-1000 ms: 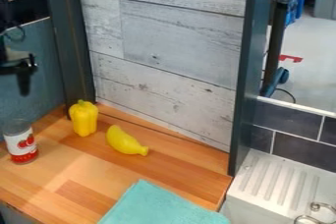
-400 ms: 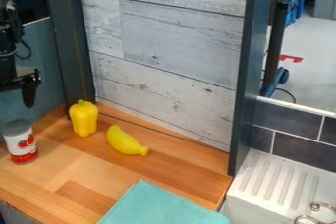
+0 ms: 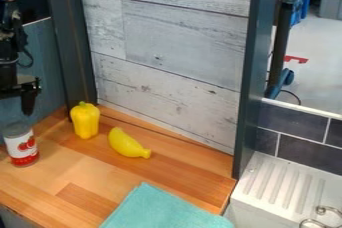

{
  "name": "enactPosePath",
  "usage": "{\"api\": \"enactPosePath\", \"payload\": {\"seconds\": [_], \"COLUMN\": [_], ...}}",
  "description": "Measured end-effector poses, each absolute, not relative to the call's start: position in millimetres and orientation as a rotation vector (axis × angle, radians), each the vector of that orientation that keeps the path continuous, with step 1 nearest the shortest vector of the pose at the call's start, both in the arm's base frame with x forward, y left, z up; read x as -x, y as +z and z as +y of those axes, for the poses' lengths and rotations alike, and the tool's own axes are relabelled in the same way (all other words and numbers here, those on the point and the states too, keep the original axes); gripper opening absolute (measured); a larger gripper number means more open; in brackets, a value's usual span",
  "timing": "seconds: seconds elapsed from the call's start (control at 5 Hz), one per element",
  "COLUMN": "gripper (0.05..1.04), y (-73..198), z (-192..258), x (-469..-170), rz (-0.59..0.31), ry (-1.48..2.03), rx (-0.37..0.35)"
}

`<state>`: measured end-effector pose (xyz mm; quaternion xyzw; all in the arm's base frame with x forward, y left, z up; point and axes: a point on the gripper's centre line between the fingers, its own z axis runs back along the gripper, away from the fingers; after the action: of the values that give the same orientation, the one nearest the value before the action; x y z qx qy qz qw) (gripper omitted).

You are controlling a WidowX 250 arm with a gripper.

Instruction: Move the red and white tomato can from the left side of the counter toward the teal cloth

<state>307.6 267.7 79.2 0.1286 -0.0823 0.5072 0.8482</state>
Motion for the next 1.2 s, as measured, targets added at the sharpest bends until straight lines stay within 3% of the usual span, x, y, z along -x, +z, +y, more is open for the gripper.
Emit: {"api": "enactPosePath", "payload": {"seconds": [0.6, 1.2], "gripper": [1.0, 1.0], "y": [68, 37], "z": [274, 227], "x": [-308, -288], "rz": [-0.154, -0.077], "ry": [1.108, 1.232], "rx": [-0.295, -0.181]}}
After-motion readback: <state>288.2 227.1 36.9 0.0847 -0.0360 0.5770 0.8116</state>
